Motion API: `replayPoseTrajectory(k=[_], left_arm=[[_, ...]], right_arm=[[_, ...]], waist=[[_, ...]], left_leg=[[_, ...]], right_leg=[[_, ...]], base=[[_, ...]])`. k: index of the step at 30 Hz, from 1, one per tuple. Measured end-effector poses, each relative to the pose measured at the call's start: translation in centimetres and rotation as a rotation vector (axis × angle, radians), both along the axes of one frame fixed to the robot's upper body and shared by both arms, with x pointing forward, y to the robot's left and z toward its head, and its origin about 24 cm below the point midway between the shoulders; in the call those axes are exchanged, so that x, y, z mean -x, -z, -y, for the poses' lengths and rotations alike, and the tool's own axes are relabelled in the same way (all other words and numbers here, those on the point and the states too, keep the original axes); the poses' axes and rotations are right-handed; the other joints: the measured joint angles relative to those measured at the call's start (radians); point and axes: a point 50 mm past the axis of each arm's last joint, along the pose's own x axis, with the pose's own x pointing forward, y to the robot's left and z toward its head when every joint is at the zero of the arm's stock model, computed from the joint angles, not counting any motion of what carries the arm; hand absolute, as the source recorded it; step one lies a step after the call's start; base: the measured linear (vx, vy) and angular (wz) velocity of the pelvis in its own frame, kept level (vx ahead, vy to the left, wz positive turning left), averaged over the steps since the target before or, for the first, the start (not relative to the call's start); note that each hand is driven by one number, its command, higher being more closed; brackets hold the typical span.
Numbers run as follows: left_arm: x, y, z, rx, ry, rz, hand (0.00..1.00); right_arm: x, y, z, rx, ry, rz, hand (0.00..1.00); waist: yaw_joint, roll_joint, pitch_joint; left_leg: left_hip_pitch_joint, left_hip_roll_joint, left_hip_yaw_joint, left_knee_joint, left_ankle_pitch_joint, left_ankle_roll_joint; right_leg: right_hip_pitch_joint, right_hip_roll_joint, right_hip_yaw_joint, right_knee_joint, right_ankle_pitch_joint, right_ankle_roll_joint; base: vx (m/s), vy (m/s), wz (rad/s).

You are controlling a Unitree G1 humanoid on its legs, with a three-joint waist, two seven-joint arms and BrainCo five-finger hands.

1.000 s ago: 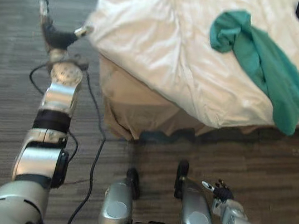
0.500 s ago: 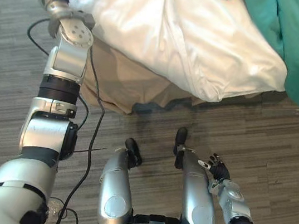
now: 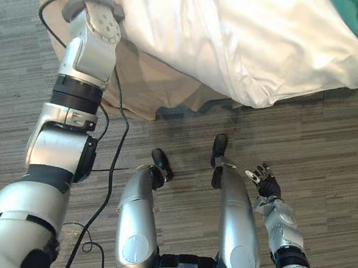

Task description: Tidy the bed and pick cloth on bed and put in laundry

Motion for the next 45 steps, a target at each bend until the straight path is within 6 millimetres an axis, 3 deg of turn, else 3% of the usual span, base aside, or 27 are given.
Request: replayPoseTrajectory(k=[3,6,12,14,16,17,19,20,22,25,27,28,32,34,38,41,44,45], left_arm=[[-0.4,0.5,-0.4,-0.032,-0.003,-0.084,1.0],[-0.7,1.2,-1.2,-0.09,-0.003,-0.199,1.0],[-1.3,5.7,-1.8,-0.12,0.118,-0.496,1.0],[-1.3,8.1,-1.9,-0.116,0.191,-0.596,1.0],[-0.7,12.2,-2.2,-0.103,0.282,-0.739,1.0],[-0.5,13.3,-2.3,-0.101,0.298,-0.774,1.0],[0.7,17.9,-2.9,-0.084,0.361,-0.915,1.0],[1.0,18.9,-3.1,-0.08,0.37,-0.949,1.0],[3.0,23.0,-3.9,-0.068,0.39,-1.052,1.0],[5.6,26.8,-4.7,-0.03,0.439,-1.119,1.0],[7.1,28.3,-5.1,0.003,0.467,-1.124,1.0],[8.1,29.0,-5.5,0.038,0.479,-1.116,0.0],[10.5,31.0,-6.4,0.189,0.459,-1.069,0.0],[12.6,33.7,-6.4,0.357,0.39,-1.033,0.0],[15.6,37.7,-4.9,0.672,0.297,-0.978,0.0],[17.6,39.7,-4.3,0.79,0.199,-0.978,0.0],[22.3,43.5,-4.1,1.015,-0.026,-1.058,0.0],[25.3,45.1,-4.1,1.124,-0.152,-1.093,0.0]], right_arm=[[-0.1,-0.3,1.1,0.02,0.033,0.001,0.0],[-0.3,-0.7,1.9,0.056,0.058,0.004,0.0],[0.5,-0.8,4.5,0.174,0.116,-0.032,0.0],[1.2,-0.5,5.3,0.199,0.136,-0.055,0.0],[2.4,0.0,6.2,0.248,0.141,-0.096,0.0],[2.7,0.2,6.3,0.253,0.145,-0.106,0.0],[4.1,1.2,6.5,0.256,0.157,-0.157,0.0],[4.4,1.5,6.5,0.256,0.158,-0.17,0.0],[6.1,2.7,6.3,0.268,0.147,-0.232,0.0],[8.5,4.3,6.3,0.261,0.154,-0.331,0.0],[10.2,5.4,6.4,0.248,0.165,-0.405,0.0],[11.4,6.1,6.4,0.237,0.173,-0.452,0.0],[15.0,7.8,6.5,0.205,0.195,-0.592,0.0],[17.6,8.8,6.2,0.178,0.198,-0.683,0.0],[19.7,9.4,5.7,0.151,0.199,-0.743,0.0],[20.0,9.7,5.0,0.121,0.203,-0.751,0.0],[20.2,9.9,4.4,0.091,0.2,-0.75,0.0],[20.3,10.0,4.3,0.076,0.209,-0.749,0.0]], waist=[[-0.002,0.005,0.002],[-0.034,0.017,0.003],[-0.052,0.059,0.0],[-0.055,0.078,-0.01],[-0.053,0.111,-0.032],[-0.053,0.119,-0.041],[-0.05,0.145,-0.1],[-0.049,0.15,-0.111],[-0.034,0.153,-0.178],[-0.018,0.148,-0.256],[-0.019,0.148,-0.298],[-0.019,0.147,-0.324],[-0.021,0.141,-0.373],[-0.015,0.128,-0.408],[0.009,0.084,-0.446],[0.022,0.062,-0.461],[0.031,0.055,-0.477],[0.034,0.055,-0.479]], left_leg=[[0.044,-0.021,0.047,-0.031,0.008,0.003],[0.09,-0.048,0.073,-0.073,0.012,0.01],[0.205,-0.114,0.113,-0.163,0.024,0.027],[0.248,-0.135,0.114,-0.189,0.028,0.031],[0.312,-0.159,0.114,-0.224,0.028,0.031],[0.326,-0.166,0.112,-0.233,0.028,0.031],[0.367,-0.187,0.1,-0.27,0.029,0.029],[0.38,-0.19,0.094,-0.278,0.03,0.027],[0.43,-0.194,0.091,-0.31,0.036,0.016],[0.495,-0.194,0.087,-0.357,0.057,-0.008],[0.535,-0.195,0.066,-0.384,0.066,-0.023],[0.564,-0.195,0.057,-0.409,0.072,-0.032],[0.618,-0.182,0.005,-0.447,0.074,-0.034],[0.637,-0.169,-0.028,-0.463,0.076,-0.038],[0.664,-0.162,-0.076,-0.462,0.078,-0.04],[0.686,-0.16,-0.081,-0.462,0.078,-0.04],[0.707,-0.16,-0.098,-0.458,0.078,-0.04],[0.718,-0.16,-0.101,-0.458,0.078,-0.04]], right_leg=[[0.008,-0.012,0.032,-0.002,0.005,0.007],[0.034,-0.029,0.044,-0.012,0.008,0.014],[0.104,-0.072,0.068,-0.02,0.005,0.038],[0.138,-0.087,0.066,-0.015,-0.006,0.049],[0.193,-0.106,0.061,-0.013,-0.024,0.06],[0.205,-0.111,0.059,-0.011,-0.031,0.062],[0.241,-0.129,0.038,-0.007,-0.053,0.073],[0.256,-0.133,0.034,-0.008,-0.059,0.074],[0.31,-0.139,0.011,-0.018,-0.076,0.079],[0.396,-0.139,-0.04,-0.065,-0.076,0.079],[0.464,-0.136,-0.077,-0.11,-0.075,0.081],[0.504,-0.128,-0.091,-0.144,-0.072,0.085],[0.621,-0.101,-0.147,-0.249,-0.059,0.097],[0.685,-0.08,-0.185,-0.314,-0.04,0.095],[0.771,-0.066,-0.222,-0.386,-0.023,0.097],[0.805,-0.063,-0.239,-0.402,-0.021,0.096],[0.838,-0.063,-0.245,-0.409,-0.02,0.098],[0.849,-0.063,-0.252,-0.409,-0.02,0.098]], base=[[0.03,0.024,-0.18],[0.01,0.032,-0.04],[0.02,0.044,-0.04],[0.04,0.05,0.03],[0.05,0.06,0.07],[0.06,0.051,0.13],[0.1,0.027,0.21],[0.14,0.016,0.24],[0.15,0.006,0.19],[0.15,0.015,0.23],[0.16,0.014,0.25],[0.15,0.008,0.21],[0.14,-0.012,0.24],[0.16,-0.024,0.4],[0.11,-0.004,0.24],[0.09,0.002,0.11],[0.1,0.003,0.06],[0.11,-0.003,0.12]])
